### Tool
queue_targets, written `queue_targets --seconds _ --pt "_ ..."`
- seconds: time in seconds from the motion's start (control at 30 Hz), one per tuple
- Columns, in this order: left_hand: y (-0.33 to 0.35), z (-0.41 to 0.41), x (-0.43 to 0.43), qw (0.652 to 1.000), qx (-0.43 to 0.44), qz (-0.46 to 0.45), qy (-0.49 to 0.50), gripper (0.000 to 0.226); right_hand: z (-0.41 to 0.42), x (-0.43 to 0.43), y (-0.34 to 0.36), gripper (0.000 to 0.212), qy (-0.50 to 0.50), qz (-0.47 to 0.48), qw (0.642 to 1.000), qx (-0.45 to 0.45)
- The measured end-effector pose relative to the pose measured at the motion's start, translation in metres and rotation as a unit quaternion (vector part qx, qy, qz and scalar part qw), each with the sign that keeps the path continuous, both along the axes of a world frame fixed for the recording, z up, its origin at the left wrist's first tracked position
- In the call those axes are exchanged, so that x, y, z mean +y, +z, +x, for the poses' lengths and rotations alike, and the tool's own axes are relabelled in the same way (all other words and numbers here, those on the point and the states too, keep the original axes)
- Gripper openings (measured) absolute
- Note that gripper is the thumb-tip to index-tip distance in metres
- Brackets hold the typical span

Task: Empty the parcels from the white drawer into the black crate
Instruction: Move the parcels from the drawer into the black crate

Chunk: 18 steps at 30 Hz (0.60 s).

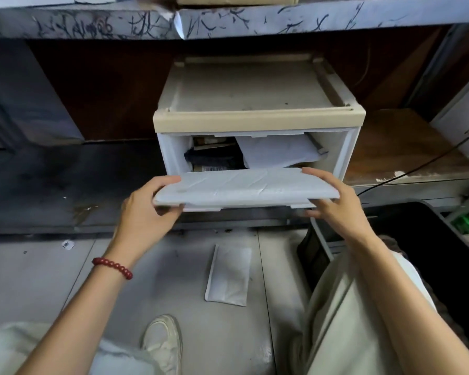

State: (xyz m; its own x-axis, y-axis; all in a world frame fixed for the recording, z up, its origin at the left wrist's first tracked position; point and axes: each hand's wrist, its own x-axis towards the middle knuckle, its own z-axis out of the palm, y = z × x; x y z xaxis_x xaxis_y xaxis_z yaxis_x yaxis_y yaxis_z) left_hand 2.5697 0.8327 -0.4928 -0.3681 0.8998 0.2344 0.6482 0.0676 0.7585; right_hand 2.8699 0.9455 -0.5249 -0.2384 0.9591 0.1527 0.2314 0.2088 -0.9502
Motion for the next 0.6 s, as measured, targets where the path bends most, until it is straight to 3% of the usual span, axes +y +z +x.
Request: queue_targets --seconds 0.1,0.2,0.3,0.4,0.47,0.6 --pt "0.005 0.004 0.005 0.998 -0.025 0.053 0.027 0.024 -0.005 0.001 0.001 0.015 -0.065 0.006 0.997 0.032" --pt "0.004 0.008 0.010 0.995 -0.013 0.085 0.048 0.021 -0.008 0.001 0.002 0.033 -0.113 0.053 0.991 -0.048" --pt "0.002 0.013 0.017 0.995 -0.024 0.090 0.039 0.023 -0.012 0.001 0.004 0.035 -0.087 -0.014 0.996 0.008" --pt "0.000 0.026 0.027 0.995 -0.059 0.071 0.041 0.031 -0.014 0.001 0.004 0.038 -0.097 -0.047 0.994 0.036" --pt "-0.003 0.033 0.032 0.996 -0.054 0.059 0.025 0.039 -0.015 0.002 0.003 0.053 -0.115 -0.054 0.992 0.022" --pt "-0.008 0.043 0.042 0.999 -0.031 0.017 -0.023 0.083 -0.015 0.004 0.004 0.076 -0.133 -0.047 0.990 0.005"
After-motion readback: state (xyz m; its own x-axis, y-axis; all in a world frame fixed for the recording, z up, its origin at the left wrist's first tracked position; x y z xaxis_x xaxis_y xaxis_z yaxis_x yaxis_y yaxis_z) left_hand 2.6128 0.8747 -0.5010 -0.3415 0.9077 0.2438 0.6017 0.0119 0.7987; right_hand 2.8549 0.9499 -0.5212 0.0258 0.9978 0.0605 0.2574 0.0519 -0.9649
